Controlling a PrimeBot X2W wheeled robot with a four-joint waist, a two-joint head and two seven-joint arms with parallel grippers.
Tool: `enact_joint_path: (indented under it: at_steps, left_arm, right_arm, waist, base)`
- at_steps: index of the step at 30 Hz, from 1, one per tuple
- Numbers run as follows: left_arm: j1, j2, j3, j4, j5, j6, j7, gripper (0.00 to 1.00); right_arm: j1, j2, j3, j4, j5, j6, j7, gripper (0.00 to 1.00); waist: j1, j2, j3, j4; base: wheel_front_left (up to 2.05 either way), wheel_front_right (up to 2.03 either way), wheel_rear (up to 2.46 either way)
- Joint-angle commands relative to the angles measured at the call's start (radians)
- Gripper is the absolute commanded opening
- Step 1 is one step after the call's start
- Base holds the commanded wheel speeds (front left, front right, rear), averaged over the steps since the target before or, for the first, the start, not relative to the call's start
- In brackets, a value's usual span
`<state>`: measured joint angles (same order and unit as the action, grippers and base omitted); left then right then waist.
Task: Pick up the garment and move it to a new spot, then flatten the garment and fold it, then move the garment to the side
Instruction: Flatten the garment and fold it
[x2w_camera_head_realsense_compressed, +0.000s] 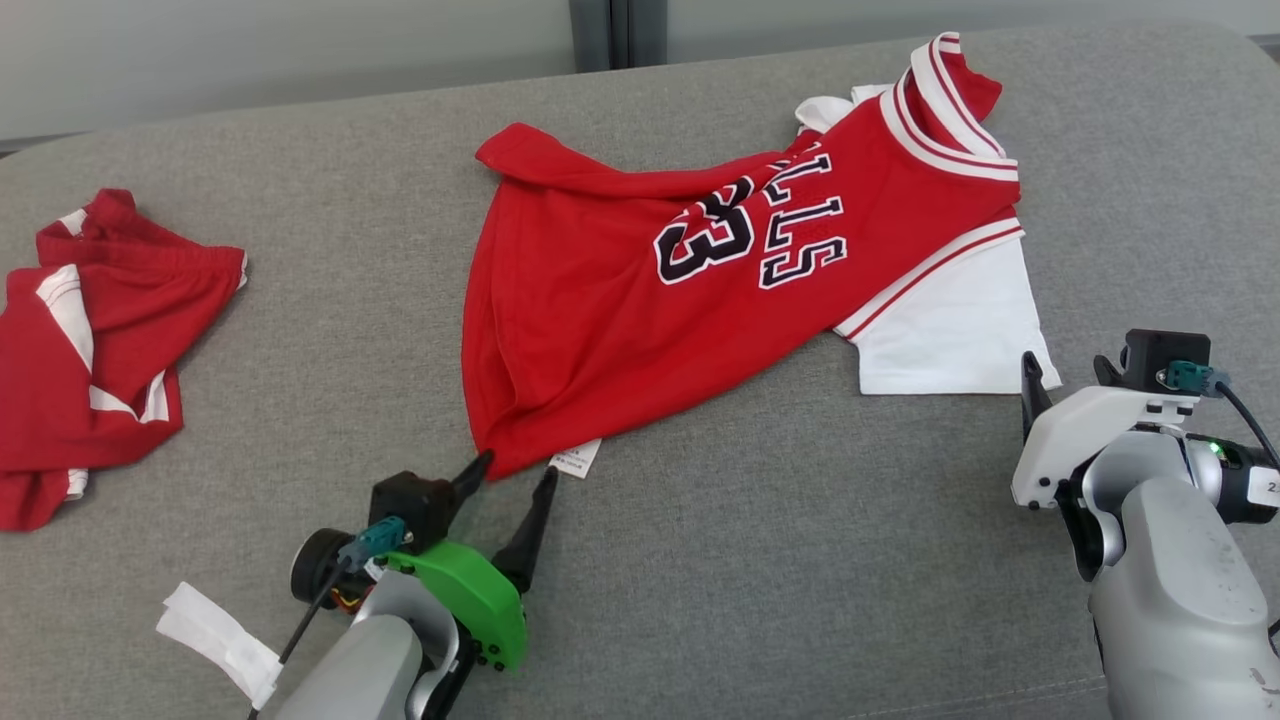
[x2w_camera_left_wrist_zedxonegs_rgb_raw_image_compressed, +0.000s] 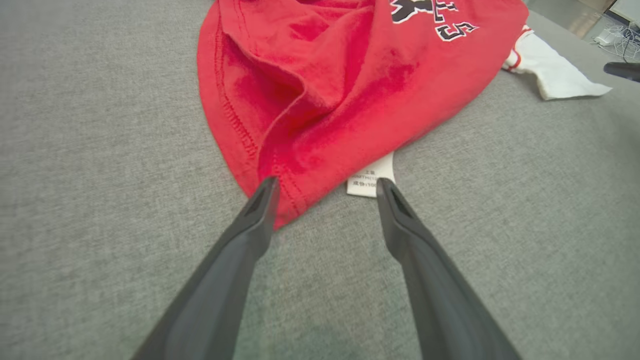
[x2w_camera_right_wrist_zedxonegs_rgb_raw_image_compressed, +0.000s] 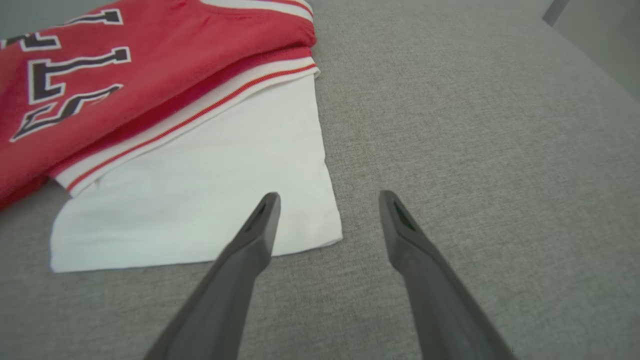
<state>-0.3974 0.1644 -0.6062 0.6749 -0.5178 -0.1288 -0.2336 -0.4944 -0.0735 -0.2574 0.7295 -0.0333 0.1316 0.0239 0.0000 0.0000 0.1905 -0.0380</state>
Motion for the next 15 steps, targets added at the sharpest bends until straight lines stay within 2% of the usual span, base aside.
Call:
enact_joint_path:
  at_steps: [1,7,15]
  left_arm:
    - [-0.027,0.006,0.009,0.023,-0.011,-0.002,-0.010,1.00]
    - [-0.047,-0.014,0.036,0.086,-0.019,0.010,-0.026,1.00]
    - [-0.057,-0.016,-0.017,0.077,-0.003,-0.002,-0.029,1.00]
  right_arm:
    - [-0.022,-0.007,-0.011,0.024,-0.013,-0.002,-0.012,1.00]
    - [-0.066,-0.005,-0.041,0.107,-0.031,-0.002,-0.060,1.00]
    - [-0.079,-0.005,-0.058,0.198,-0.029,-0.002,-0.094,1.00]
  waist:
    - [0.0000,0.0000,0.016,0.003]
    - [0.0000,0.0000,0.030,0.011]
    - [0.0000,0.0000,0.046,0.016]
  base:
    - [0.00,0.00,0.00]
    - [0.00,0.00,0.00]
    - [0.00,0.00,0.00]
